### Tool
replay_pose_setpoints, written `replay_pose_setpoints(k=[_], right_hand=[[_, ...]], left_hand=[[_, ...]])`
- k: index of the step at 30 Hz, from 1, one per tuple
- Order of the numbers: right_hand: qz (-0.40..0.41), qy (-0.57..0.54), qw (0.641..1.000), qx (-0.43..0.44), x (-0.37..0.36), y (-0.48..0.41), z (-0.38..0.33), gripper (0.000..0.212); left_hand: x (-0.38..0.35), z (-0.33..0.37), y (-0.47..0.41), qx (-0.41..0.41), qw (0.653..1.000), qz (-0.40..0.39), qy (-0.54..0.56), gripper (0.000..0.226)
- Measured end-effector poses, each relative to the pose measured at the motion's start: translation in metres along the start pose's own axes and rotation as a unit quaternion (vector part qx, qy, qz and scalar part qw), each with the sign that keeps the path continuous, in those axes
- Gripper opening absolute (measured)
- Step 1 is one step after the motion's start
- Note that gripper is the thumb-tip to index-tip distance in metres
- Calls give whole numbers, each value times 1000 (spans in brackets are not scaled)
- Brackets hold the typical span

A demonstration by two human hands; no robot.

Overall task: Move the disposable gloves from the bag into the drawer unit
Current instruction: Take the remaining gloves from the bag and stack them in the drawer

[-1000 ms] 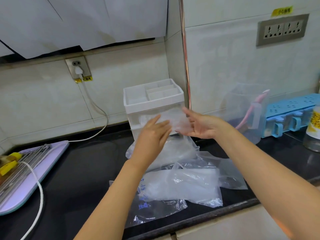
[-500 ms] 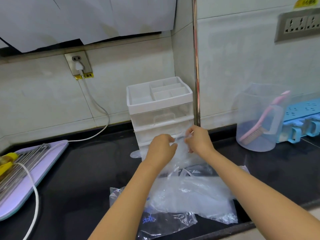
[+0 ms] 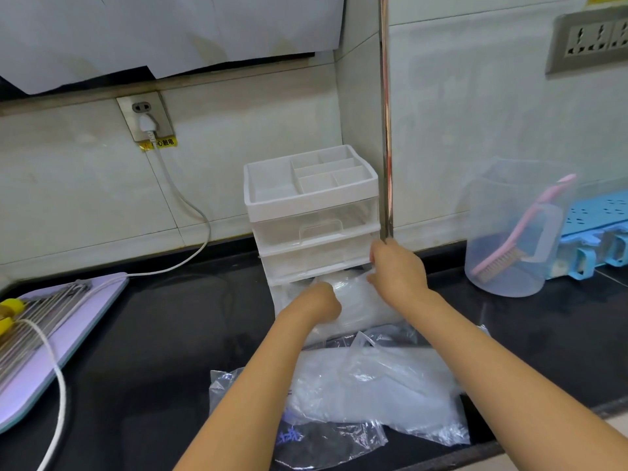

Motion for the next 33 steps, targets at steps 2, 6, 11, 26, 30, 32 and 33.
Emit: replay_pose_setpoints(k=[2,6,11,26,30,32,33], right_hand=[[-9,-47,998,50,1,0,-10,15],[-279,-67,952,104,-32,4,-37,29],[-385,14,918,98,-49,1,-31,55],[-371,13,927,57,-31,-7,-22,59],[-249,-188,947,79,-4,0,1,36],[-211,-224,946,102,11,10,14,24],[-197,-229,947,112,17,15,19,21]], left_hand=[[5,-2,1,-8,1000,19,9,15],[6,-3,1,-19,999,31,-27,35],[1,-8,-1,-8,995,-23,-101,30],[9,-27,-16,35,984,-92,-148,85],[12,-26,-10,11,995,-35,-91,68],[18,-23,3,6,999,12,-46,60],[22,-20,11,0,999,38,-25,50]])
Point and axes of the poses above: each hand's wrist, its own y-axis away from the middle knuckle, its own x-axis out of the back of the hand, z = x × y, the point moved 5 cm from there along -y, towards the middle knuckle, and after that the axes turned 10 degrees about -z, right-handed, at the moved point
